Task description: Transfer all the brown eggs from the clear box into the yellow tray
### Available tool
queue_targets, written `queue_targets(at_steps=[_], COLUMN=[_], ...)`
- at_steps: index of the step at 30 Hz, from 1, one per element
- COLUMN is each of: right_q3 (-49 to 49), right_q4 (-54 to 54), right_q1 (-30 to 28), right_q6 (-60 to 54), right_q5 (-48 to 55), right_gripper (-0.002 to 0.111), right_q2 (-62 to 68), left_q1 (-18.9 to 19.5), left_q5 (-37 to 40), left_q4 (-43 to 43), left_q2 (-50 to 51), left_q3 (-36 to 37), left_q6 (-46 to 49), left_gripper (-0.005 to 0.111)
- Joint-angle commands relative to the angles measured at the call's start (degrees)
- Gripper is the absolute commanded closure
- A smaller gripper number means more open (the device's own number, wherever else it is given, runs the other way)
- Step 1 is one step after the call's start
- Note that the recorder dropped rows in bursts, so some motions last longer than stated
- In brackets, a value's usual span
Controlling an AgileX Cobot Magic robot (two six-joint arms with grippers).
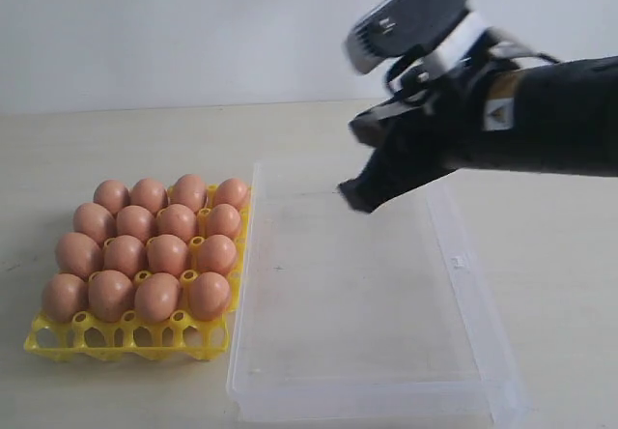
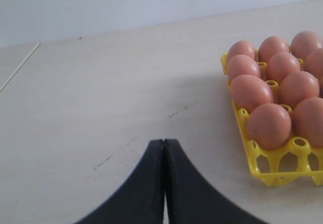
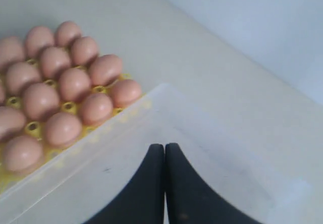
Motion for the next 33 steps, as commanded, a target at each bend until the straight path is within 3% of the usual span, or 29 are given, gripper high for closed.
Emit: queue_targets(at_steps=[1,5,10,14,23,33], right_q3=[7.8,19.3,37.6,46.4,46.5,46.5], right_q4=[0.5,0.5,7.4,9.7,14.2,16.2], right_q1=[-9.8,-19.3,-24.2,-27.0,-27.0,-27.0], right_q6=[0.0,0.0,0.0,0.0,0.0,0.0], right_q5=[-7.3,-9.3,-9.6,-9.6,-8.7,-7.6], right_gripper=[0.108,0.108,0.108,0.108,0.108,0.108], right_q2=[-11.8,-28.8,-55.8,-68.3,-77.5,-77.7], left_q1=[-0.3,-0.3,-0.3,-0.3,-0.3,-0.3], left_q5=[-0.5,-0.5,-0.5,-0.5,-0.5,-0.5], left_q4=[-0.1,-0.1,-0.1,-0.1,-0.1,-0.1], left_q2=[-0.3,-0.3,-0.3,-0.3,-0.3,-0.3], left_q3=[-0.2,-0.2,-0.2,-0.2,-0.2,-0.2], left_q6=[-0.3,-0.3,-0.3,-0.3,-0.3,-0.3], left_gripper=[0.107,0.107,0.107,0.107,0.107,0.107])
